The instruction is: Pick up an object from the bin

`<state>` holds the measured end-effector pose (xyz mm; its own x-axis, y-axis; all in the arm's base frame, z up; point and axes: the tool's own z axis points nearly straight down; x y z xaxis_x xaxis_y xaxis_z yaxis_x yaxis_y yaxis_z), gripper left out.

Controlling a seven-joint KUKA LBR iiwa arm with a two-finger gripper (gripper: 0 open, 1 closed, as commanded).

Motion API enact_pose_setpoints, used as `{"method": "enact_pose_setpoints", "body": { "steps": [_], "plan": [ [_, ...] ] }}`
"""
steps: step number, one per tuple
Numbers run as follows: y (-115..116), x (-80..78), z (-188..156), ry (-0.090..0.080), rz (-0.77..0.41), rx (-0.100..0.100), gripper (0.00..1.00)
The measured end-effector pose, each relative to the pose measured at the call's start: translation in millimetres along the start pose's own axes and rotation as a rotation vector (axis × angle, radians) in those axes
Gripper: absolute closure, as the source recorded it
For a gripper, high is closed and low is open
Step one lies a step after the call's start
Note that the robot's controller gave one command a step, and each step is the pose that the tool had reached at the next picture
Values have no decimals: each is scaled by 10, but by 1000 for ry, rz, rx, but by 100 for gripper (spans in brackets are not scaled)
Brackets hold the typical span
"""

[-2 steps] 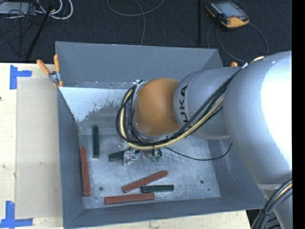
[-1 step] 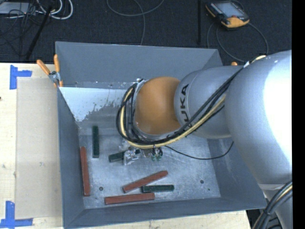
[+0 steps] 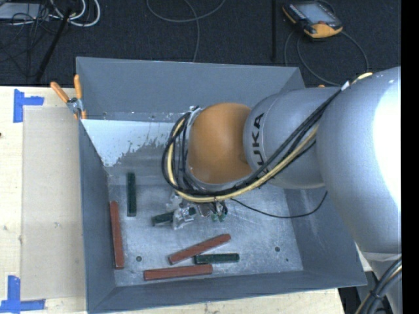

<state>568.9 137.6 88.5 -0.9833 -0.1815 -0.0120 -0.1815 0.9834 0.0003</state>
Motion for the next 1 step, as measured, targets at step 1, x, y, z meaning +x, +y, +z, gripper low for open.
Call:
{"method": "enact_pose_setpoints", "body": {
  "steps": [1],
  "plan": [
    [3, 23, -141, 9, 0, 0, 100]
  ]
}}
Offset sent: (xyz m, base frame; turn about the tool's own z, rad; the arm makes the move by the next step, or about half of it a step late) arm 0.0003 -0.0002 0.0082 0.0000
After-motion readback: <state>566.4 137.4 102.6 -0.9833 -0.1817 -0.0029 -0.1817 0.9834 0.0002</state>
